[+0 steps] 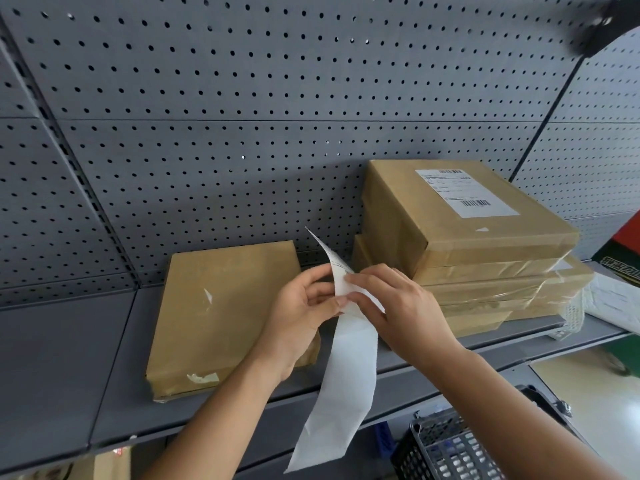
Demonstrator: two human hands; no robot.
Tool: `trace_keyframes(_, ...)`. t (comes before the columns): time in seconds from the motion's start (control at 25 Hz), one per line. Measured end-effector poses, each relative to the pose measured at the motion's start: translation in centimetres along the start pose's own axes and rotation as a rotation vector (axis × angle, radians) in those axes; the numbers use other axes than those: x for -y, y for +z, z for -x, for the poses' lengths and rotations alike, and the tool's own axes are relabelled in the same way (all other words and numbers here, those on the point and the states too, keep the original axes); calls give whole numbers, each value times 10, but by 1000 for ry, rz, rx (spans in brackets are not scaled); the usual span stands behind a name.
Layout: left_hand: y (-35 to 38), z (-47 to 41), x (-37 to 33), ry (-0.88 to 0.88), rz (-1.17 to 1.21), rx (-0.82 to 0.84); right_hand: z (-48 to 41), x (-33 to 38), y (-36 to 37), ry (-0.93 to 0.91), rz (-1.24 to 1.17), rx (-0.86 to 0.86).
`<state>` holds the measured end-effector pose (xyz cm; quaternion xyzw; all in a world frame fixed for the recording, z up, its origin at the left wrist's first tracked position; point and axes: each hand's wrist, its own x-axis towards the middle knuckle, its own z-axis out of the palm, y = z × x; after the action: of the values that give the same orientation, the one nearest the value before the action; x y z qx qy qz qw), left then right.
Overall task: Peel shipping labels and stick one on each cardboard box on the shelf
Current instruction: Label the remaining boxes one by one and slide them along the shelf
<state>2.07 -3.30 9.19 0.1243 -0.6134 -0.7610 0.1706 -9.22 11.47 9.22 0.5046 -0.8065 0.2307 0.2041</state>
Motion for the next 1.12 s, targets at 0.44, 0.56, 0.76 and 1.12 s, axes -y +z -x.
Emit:
trace_keyframes(0.44, 3, 0, -2, 78, -94, -146, -3, 4, -5, -18, -40, 14)
trace_keyframes(0.56, 4, 1, -1, 98, -129, -145, -4, 4, -7, -26, -19, 24)
trace_keyframes(0.76, 6, 4, -1, 119, -197, -138, -6, 7, -9, -8, 2, 23)
trace_keyframes(1.12, 5, 6, 1, -50, -223, -95, -22, 10, -20, 107, -93, -90)
